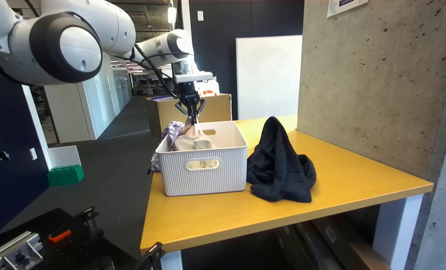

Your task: Put the items in the basket on the table

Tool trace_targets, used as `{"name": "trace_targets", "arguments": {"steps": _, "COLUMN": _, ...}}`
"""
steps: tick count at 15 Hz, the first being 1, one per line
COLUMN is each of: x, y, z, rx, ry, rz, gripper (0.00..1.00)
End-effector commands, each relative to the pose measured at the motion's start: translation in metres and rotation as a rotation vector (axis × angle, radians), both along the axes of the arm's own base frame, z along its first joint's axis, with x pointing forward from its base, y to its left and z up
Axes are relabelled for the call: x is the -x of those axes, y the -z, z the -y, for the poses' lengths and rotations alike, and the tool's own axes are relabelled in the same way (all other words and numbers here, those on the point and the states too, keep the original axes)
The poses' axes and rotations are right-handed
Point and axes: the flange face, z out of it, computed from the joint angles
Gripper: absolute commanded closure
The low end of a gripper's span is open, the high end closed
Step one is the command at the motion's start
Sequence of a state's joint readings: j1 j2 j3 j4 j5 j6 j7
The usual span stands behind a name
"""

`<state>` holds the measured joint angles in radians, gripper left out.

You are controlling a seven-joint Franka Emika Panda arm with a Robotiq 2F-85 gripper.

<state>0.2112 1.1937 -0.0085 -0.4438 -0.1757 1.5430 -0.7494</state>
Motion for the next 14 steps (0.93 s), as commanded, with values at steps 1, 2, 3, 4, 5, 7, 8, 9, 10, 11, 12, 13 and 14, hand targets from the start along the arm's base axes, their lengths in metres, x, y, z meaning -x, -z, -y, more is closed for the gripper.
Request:
{"name": "trace_targets", "arguments": {"steps": 1, "x": 0.016, "y": -0.078, "z": -0.019, "rx": 0.058, "ry": 0.078, "rz": 0.054, "gripper": 0.99}}
{"name": "trace_targets", "arguments": {"steps": 2, "x": 0.023, "y": -0.097, "z": -0.026, "rx": 0.07, "ry": 0.101, "rz": 0.067, "gripper": 0.99}}
{"name": "trace_targets", "arguments": {"steps": 3, "x": 0.031, "y": -0.12, "z": -0.035, "rx": 0.085, "ry": 0.13, "rz": 0.083, "gripper": 0.99}}
{"name": "trace_targets", "arguments": {"steps": 4, "x": 0.04, "y": -0.139, "z": -0.045, "rx": 0.099, "ry": 0.156, "rz": 0.098, "gripper": 0.99}}
{"name": "trace_targets", "arguments": {"steps": 5, "x": 0.049, "y": -0.159, "z": -0.054, "rx": 0.111, "ry": 0.187, "rz": 0.117, "gripper": 0.99}}
{"name": "trace_targets", "arguments": {"steps": 7, "x": 0.069, "y": -0.196, "z": -0.072, "rx": 0.127, "ry": 0.248, "rz": 0.153, "gripper": 0.99}}
{"name": "trace_targets", "arguments": {"steps": 8, "x": 0.08, "y": -0.21, "z": -0.082, "rx": 0.129, "ry": 0.276, "rz": 0.166, "gripper": 0.99}}
{"name": "trace_targets", "arguments": {"steps": 9, "x": 0.09, "y": -0.223, "z": -0.09, "rx": 0.132, "ry": 0.308, "rz": 0.173, "gripper": 0.99}}
{"name": "trace_targets", "arguments": {"steps": 10, "x": 0.101, "y": -0.236, "z": -0.098, "rx": 0.137, "ry": 0.348, "rz": 0.179, "gripper": 0.99}}
{"name": "trace_targets", "arguments": {"steps": 11, "x": 0.111, "y": -0.246, "z": -0.104, "rx": 0.14, "ry": 0.393, "rz": 0.183, "gripper": 0.99}}
{"name": "trace_targets", "arguments": {"steps": 12, "x": 0.12, "y": -0.256, "z": -0.11, "rx": 0.143, "ry": 0.432, "rz": 0.189, "gripper": 0.99}}
{"name": "trace_targets", "arguments": {"steps": 13, "x": 0.129, "y": -0.265, "z": -0.114, "rx": 0.139, "ry": 0.472, "rz": 0.187, "gripper": 0.99}}
{"name": "trace_targets", "arguments": {"steps": 14, "x": 0.137, "y": -0.273, "z": -0.119, "rx": 0.141, "ry": 0.511, "rz": 0.193, "gripper": 0.99}}
